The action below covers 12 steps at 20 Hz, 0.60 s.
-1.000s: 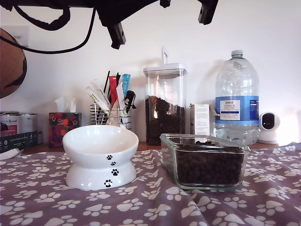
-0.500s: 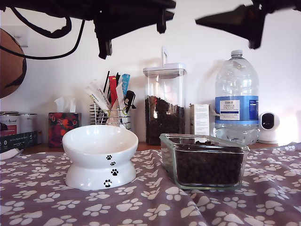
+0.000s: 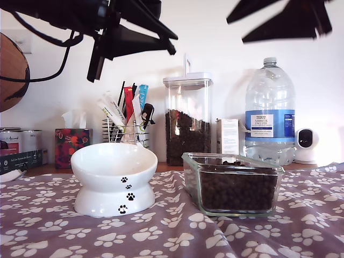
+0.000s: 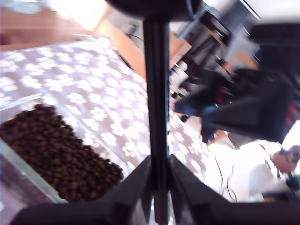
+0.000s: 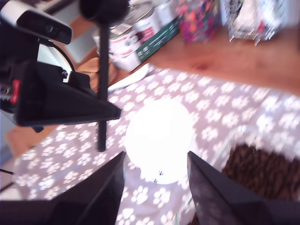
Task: Measure one spoon of cat food and pour it into the food bowl
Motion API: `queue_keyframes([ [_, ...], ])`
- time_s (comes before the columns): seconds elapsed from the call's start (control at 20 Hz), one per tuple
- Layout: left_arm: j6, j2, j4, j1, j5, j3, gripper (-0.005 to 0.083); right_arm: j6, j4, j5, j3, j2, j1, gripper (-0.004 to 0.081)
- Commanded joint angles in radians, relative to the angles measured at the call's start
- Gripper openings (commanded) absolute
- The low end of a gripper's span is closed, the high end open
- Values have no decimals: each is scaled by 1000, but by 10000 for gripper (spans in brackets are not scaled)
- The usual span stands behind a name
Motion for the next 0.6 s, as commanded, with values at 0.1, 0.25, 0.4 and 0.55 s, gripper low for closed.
queue_keyframes([
  [0.1, -152, 66, 81, -5, 2, -8, -22, -72, -10, 217, 5, -44, 141, 368],
  [0.25, -251, 97, 154, -7, 9, -8, -21, -103, 26, 349, -2, -47, 203, 367],
  [0.4, -321, 109, 219, -9, 4, -8, -21, -119, 109, 418, -43, -47, 238, 365],
  [0.55, -357, 109, 230, -9, -21, -7, -21, -108, 272, 434, -132, -47, 251, 350],
])
